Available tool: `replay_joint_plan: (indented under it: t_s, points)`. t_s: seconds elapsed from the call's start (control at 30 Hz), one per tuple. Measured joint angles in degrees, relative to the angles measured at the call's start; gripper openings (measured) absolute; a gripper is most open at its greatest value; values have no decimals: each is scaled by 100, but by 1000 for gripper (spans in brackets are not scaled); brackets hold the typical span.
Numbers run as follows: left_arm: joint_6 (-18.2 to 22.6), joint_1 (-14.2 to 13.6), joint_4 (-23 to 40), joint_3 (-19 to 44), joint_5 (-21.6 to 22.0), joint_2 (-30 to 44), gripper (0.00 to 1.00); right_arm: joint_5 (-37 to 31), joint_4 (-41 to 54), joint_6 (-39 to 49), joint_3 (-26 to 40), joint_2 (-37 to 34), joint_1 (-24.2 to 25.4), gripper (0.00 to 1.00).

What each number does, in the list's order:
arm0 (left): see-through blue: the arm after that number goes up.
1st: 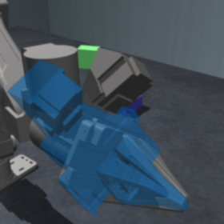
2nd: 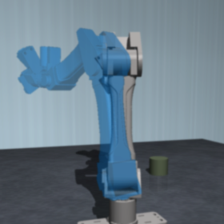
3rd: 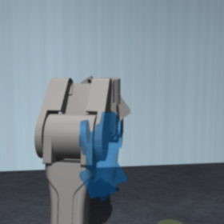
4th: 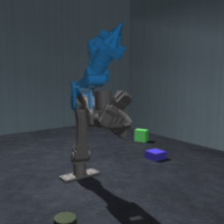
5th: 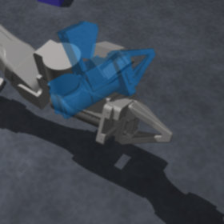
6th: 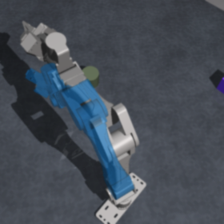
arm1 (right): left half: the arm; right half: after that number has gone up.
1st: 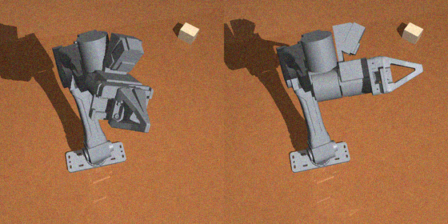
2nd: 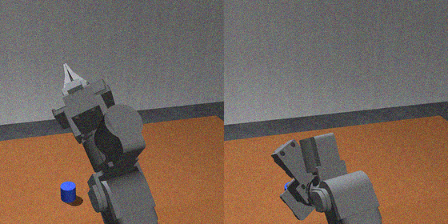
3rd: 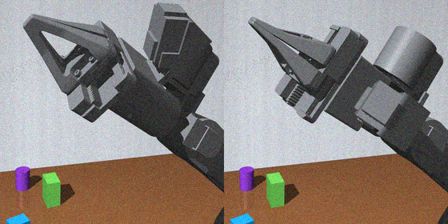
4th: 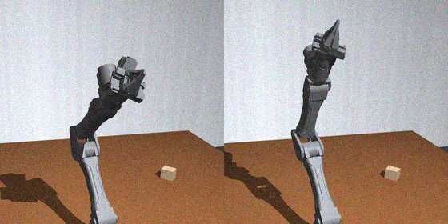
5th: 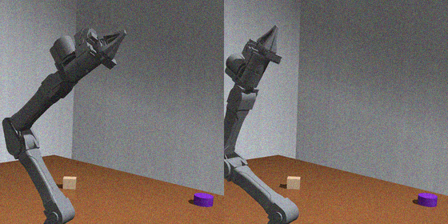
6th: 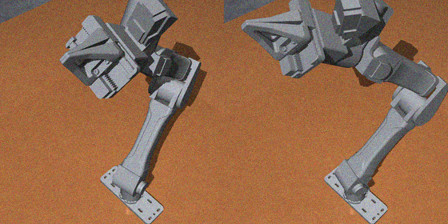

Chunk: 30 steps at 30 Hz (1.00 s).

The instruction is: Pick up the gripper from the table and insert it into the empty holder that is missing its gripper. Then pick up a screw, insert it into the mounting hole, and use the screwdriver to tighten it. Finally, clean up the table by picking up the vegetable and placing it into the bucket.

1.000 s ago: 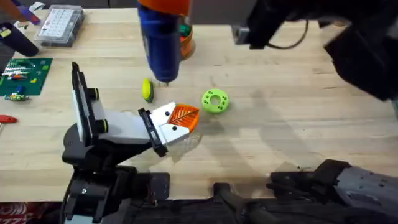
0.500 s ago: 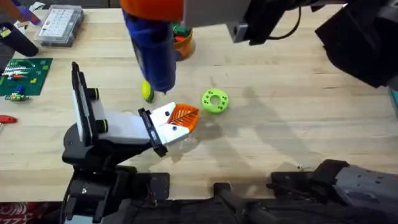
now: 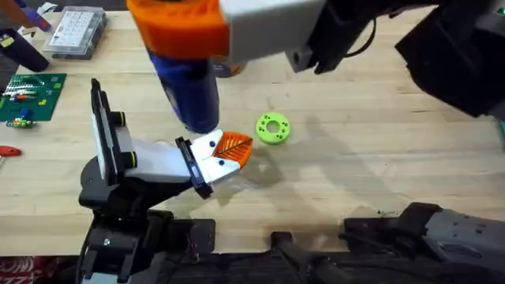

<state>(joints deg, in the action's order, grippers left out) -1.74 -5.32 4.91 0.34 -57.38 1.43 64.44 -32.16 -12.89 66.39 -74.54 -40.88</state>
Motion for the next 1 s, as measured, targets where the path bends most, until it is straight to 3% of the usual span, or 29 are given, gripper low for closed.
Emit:
replay_joint_plan:
  t_s: [0.43,1.0]
  points:
    - [0,0,0,0,2,0,17,294,-44,548,-80,2,-36,37]
    - [-2,0,1,0,0,0,17,1,-1599,506,-1319,2,-74,38]
